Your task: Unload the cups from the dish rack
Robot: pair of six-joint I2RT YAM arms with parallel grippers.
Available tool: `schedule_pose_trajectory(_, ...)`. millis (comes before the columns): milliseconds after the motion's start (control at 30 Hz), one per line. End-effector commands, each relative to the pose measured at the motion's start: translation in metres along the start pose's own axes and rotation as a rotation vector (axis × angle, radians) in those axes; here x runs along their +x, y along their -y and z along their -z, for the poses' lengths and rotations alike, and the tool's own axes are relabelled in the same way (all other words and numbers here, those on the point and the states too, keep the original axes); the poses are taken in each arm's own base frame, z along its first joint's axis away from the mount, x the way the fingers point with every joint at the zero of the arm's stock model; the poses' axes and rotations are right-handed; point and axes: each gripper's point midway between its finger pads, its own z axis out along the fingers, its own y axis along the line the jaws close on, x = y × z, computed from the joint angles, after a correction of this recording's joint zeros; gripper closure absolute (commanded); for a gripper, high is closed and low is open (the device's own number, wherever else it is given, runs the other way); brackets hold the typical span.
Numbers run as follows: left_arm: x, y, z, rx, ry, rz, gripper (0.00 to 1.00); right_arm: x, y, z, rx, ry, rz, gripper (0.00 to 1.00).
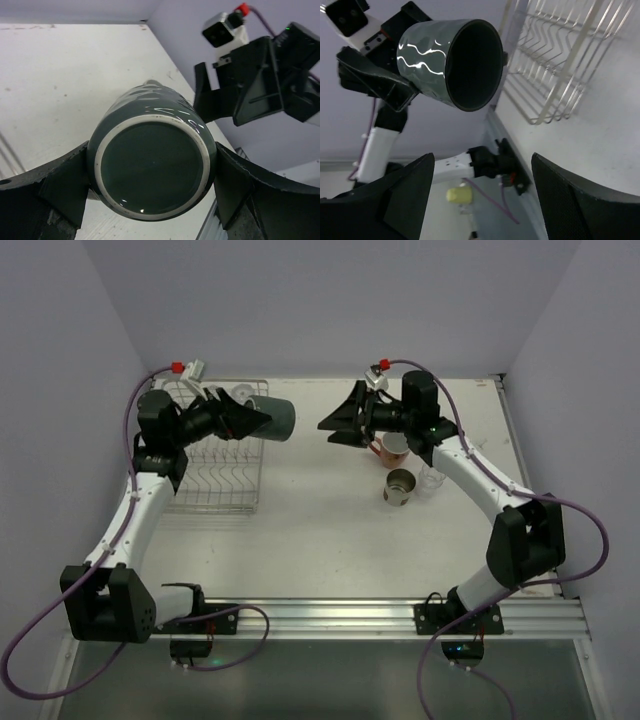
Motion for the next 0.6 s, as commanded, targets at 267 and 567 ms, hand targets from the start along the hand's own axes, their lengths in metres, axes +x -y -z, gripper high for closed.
schedule_pose_trajectory(267, -0.012, 0.082, 0.008, 0.304, 0.100, -0.161, 1.00, 0.008, -0.069, 0.014, -0.410, -0.087, -0.114, 0.23)
schedule_pose_trajectory(567, 0.003, 0.091, 0.001, 0.360, 0.082, -0.113, 1.00, 0.005, -0.085, 0.007, -0.498, -0.132, -0.124, 0.25)
